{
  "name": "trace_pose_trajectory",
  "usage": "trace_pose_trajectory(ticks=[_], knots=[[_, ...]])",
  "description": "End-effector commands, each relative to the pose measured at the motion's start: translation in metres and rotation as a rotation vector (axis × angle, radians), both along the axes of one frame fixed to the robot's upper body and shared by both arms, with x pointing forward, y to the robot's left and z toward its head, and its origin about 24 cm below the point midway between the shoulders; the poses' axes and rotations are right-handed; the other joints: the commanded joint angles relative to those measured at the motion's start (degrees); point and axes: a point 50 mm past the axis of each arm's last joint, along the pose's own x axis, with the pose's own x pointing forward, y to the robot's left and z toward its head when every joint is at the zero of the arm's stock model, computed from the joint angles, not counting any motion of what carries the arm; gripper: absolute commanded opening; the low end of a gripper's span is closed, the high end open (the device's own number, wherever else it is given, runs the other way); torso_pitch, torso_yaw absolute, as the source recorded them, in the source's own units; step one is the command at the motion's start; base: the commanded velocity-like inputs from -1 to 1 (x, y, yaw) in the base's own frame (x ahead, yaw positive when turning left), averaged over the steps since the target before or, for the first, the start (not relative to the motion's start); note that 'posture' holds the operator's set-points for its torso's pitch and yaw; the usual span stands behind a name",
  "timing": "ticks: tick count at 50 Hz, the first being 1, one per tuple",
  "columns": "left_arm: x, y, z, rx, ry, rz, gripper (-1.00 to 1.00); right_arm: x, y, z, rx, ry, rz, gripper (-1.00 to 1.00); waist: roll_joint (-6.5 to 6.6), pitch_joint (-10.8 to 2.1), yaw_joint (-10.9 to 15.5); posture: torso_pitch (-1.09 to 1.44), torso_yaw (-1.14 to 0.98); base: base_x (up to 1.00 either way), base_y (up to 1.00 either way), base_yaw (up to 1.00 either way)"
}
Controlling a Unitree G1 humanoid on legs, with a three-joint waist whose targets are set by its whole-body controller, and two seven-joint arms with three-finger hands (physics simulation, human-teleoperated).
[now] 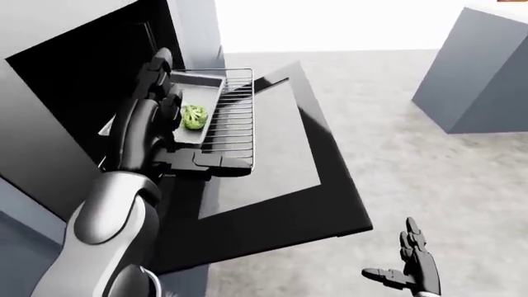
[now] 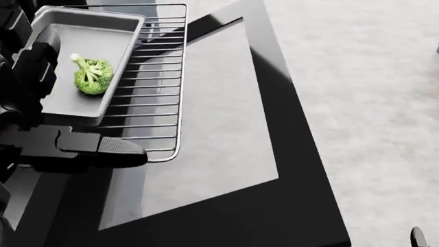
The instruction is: Pick the broccoli from the oven and place it on the plate on the counter.
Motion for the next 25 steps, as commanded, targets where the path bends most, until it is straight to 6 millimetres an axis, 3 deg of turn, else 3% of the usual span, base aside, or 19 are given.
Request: trace_pose_trajectory(ticks=[1,3,4,9,12,14,21,22,25], knots=[[-0.005,-0.005,0.012,0.007,-0.09,-0.028,1.0,0.007,-0.013,0.015,-0.048,-0.078,-0.018,1.0,-0.26,-1.19,-0.3,0.0,0.0,0.0,0.12,0.0],[-0.005,-0.005,0.012,0.005,-0.089,-0.027,1.0,0.006,-0.014,0.015,-0.047,-0.079,-0.022,1.0,-1.02,-1.23,-0.5,0.0,0.0,0.0,0.13,0.0],[-0.004,-0.004,0.011,0.005,-0.089,-0.028,1.0,0.007,-0.015,0.016,-0.046,-0.08,-0.027,1.0,-2.02,0.11,-0.5,0.0,0.0,0.0,0.0,0.0],[-0.005,-0.004,0.012,0.004,-0.089,-0.026,1.0,0.004,-0.022,0.017,-0.037,-0.075,-0.054,1.0,-3.9,0.78,-0.3,0.0,0.0,0.0,0.0,0.0],[-0.005,-0.005,0.012,0.006,-0.09,-0.029,1.0,0.004,-0.023,0.016,-0.033,-0.069,-0.059,1.0,-7.58,0.39,0.3,0.0,0.0,0.0,0.0,0.0],[-0.005,-0.006,0.013,0.006,-0.09,-0.029,1.0,0.003,-0.022,0.015,-0.032,-0.067,-0.058,1.0,-6.64,0.79,0.2,0.0,0.0,0.0,0.0,0.0],[-0.005,-0.005,0.014,0.006,-0.092,-0.029,1.0,0.003,-0.019,0.013,-0.038,-0.059,-0.051,1.0,-5.02,-0.13,-0.7,0.0,0.0,0.01,0.0,0.0],[-0.004,-0.005,0.014,0.007,-0.092,-0.029,1.0,0.003,-0.018,0.013,-0.039,-0.058,-0.05,1.0,-4.7,-1.53,-0.8,0.0,0.0,0.09,0.0,0.0],[-0.004,-0.006,0.014,0.007,-0.092,-0.029,1.0,0.004,-0.017,0.013,-0.04,-0.057,-0.048,1.0,-3.49,-0.23,-0.8,0.0,0.0,0.14,0.0,0.0]])
